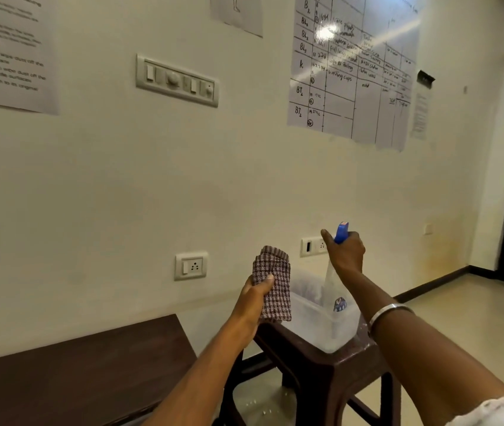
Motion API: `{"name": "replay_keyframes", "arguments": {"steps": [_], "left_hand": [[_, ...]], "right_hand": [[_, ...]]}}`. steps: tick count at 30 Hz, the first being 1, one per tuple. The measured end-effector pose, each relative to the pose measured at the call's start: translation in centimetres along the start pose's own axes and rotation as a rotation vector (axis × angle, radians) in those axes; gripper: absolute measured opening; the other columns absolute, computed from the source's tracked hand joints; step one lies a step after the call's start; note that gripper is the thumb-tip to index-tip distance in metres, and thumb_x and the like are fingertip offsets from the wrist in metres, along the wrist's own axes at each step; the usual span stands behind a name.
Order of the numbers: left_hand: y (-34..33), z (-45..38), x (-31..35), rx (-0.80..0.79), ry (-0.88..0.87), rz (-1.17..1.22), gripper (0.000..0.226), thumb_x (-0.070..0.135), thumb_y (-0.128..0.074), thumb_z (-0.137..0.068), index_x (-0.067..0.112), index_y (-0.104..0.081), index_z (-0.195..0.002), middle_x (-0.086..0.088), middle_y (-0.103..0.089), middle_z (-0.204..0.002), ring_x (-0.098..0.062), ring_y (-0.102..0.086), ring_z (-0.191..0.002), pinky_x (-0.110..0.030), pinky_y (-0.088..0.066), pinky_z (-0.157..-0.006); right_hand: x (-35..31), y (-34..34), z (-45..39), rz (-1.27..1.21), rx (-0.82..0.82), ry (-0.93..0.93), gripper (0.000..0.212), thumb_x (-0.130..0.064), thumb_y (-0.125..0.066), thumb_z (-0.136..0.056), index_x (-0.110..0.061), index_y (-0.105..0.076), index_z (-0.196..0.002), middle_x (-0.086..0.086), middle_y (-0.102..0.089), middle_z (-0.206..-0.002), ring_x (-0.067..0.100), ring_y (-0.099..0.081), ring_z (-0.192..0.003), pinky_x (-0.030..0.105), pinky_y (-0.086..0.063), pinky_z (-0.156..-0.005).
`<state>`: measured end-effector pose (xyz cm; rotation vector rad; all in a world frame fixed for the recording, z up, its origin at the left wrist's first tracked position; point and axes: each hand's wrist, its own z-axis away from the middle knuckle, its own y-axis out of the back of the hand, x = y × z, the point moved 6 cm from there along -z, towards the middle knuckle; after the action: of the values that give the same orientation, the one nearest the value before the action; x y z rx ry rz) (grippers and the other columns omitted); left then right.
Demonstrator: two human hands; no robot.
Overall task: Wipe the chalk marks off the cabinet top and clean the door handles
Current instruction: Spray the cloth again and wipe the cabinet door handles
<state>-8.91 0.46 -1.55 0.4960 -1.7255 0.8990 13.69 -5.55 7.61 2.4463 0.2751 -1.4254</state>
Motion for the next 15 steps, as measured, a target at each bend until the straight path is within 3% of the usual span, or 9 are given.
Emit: {"name": "replay_keyframes", "arguments": {"steps": [6, 8, 11, 13, 15], "left_hand": [[0.5, 0.4, 0.4, 0.021, -0.009, -0.007, 0.034, 0.028, -0.053, -0.095, 0.013, -0.051, -0.125, -0.022, -0.062, -0.117, -0.034, -0.063, -0.094, -0.033, -0.052, -0.055], [0.7, 0.5, 0.7, 0.030, -0.017, -0.008, 0.034, 0.027, -0.053, -0.095, 0.013, -0.051, -0.125, -0.022, -0.062, -0.116, -0.034, -0.064, -0.094, -0.034, -0.053, -0.055], [0.8, 0.9, 1.4, 0.042, -0.027, -0.007, 0.033, 0.027, -0.052, -0.095, 0.013, -0.052, -0.125, -0.021, -0.063, -0.116, -0.034, -0.064, -0.095, -0.036, -0.054, -0.058], [0.9, 1.2, 1.8, 0.053, -0.032, -0.008, 0.034, 0.027, -0.053, -0.095, 0.013, -0.052, -0.125, -0.019, -0.064, -0.116, -0.034, -0.064, -0.099, -0.039, -0.056, -0.065], [1.1, 1.7, 2.2, 0.067, -0.037, -0.010, 0.034, 0.027, -0.053, -0.095, 0.013, -0.052, -0.126, -0.017, -0.064, -0.116, -0.035, -0.063, -0.102, -0.041, -0.056, -0.069]], "right_hand": [[-0.2, 0.1, 0.6, 0.157, -0.095, 0.029, 0.052, -0.032, -0.071, -0.086, -0.001, -0.048, -0.120, 0.018, -0.052, -0.119, 0.025, -0.053, -0.089, 0.034, -0.040, -0.074], [-0.3, 0.4, 0.9, 0.218, -0.099, 0.042, 0.071, -0.035, -0.073, -0.084, -0.001, -0.038, -0.135, 0.019, -0.044, -0.133, 0.030, -0.051, -0.110, 0.038, -0.044, -0.086], [-1.1, 1.0, 2.0, 0.370, -0.035, 0.089, 0.110, -0.050, -0.075, -0.077, -0.005, -0.009, -0.152, 0.018, -0.021, -0.153, 0.036, -0.027, -0.139, 0.050, -0.030, -0.109], [-2.2, 1.2, 2.9, 0.408, -0.001, 0.178, 0.117, -0.056, -0.073, -0.076, -0.008, 0.001, -0.153, 0.015, -0.010, -0.158, 0.035, -0.014, -0.144, 0.054, -0.018, -0.113], [-3.7, 1.4, 3.9, 0.438, 0.042, 0.288, 0.111, -0.056, -0.067, -0.080, -0.008, 0.002, -0.153, 0.013, -0.006, -0.159, 0.033, -0.010, -0.145, 0.054, -0.010, -0.115]]}}
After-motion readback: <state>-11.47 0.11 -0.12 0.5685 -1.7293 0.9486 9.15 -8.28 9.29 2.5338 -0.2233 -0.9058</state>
